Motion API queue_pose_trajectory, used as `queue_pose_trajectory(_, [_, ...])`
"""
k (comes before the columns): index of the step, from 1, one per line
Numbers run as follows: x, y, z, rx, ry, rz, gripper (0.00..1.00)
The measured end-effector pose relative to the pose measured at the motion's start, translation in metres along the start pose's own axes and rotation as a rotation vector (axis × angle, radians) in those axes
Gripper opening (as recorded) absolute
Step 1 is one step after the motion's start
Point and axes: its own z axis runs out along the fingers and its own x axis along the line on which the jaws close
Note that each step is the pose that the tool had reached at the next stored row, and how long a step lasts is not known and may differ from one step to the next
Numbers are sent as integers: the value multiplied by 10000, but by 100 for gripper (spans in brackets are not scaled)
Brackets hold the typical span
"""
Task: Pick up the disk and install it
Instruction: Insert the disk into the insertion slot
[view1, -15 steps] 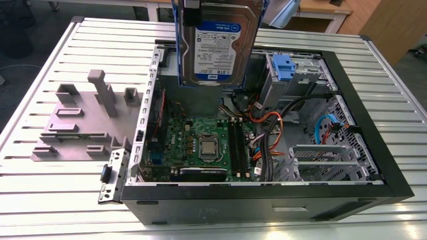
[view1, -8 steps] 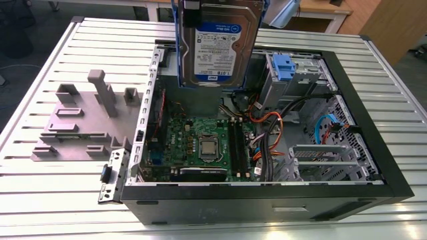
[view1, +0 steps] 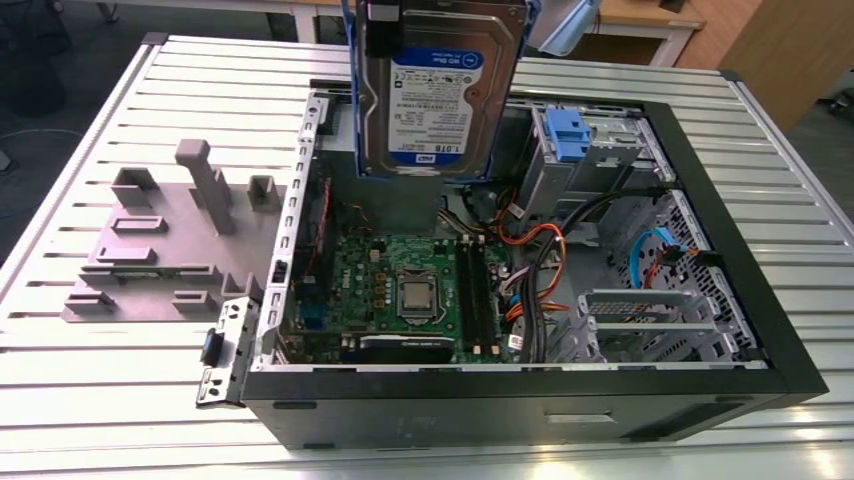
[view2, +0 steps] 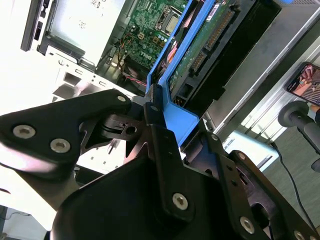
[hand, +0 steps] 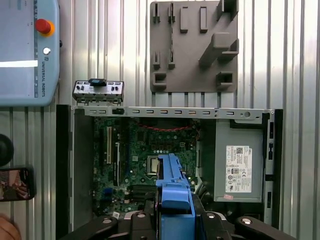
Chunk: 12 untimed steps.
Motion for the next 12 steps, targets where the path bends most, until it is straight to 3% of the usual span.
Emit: queue_pose_trajectory(12, [10, 0, 0, 0, 2, 1, 36])
